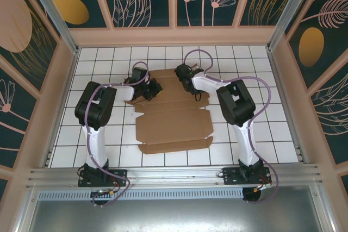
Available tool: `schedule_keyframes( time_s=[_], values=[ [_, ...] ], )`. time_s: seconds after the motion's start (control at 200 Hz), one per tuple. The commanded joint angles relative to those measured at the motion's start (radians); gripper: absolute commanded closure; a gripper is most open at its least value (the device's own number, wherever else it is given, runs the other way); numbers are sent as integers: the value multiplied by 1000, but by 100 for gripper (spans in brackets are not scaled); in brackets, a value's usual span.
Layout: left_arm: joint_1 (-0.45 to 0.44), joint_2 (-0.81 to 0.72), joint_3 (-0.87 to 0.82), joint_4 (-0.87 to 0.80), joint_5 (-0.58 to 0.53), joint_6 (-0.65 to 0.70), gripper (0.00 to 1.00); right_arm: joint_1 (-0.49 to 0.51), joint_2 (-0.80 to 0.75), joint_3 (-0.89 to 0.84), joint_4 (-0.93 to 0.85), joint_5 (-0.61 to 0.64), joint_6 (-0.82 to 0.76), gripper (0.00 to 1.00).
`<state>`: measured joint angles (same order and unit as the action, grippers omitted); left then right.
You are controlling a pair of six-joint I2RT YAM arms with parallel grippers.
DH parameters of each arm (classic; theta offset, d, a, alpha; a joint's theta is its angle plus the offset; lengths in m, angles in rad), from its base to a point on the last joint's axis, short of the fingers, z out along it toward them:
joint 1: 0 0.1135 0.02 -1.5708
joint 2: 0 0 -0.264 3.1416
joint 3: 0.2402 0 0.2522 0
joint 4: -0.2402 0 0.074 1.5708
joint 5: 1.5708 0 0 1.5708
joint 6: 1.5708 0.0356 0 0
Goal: Fold the paper box
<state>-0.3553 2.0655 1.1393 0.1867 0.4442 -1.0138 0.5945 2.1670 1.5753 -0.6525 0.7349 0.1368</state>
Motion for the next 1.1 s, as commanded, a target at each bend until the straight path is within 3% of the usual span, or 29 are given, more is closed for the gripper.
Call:
schedule_keyframes(
  time_s=[0.0, 0.07, 0.14, 0.205, 0.275, 0.33, 0.606, 0.946, 1.096],
  values=[
    [1, 36, -10, -96, -48, 33, 100, -42, -193, -73, 86, -98, 48, 66],
    [1, 36, -9, -95, -45, 34, 100, -92, -326, -169, 171, -276, 85, 61],
    [1, 36, -9, -95, -46, 35, 100, -134, -474, -287, 275, -469, 124, 45],
    [0, 35, -10, -95, -47, 38, 100, -164, -580, -406, 370, -630, 153, 43],
    [2, 36, -10, -95, -44, 39, 100, -175, -658, -519, 441, -748, 185, 33],
    [1, 38, -9, -93, -43, 40, 100, -183, -682, -581, 463, -815, 211, 31],
    [1, 39, -6, -93, -41, 43, 100, -218, -640, -758, 590, -894, 293, 29],
    [1, 39, -12, -96, -47, 40, 100, -228, -497, -747, 658, -1008, 336, 29],
    [1, 38, -12, -96, -47, 38, 100, -215, -528, -752, 673, -1021, 351, 34]
  ],
)
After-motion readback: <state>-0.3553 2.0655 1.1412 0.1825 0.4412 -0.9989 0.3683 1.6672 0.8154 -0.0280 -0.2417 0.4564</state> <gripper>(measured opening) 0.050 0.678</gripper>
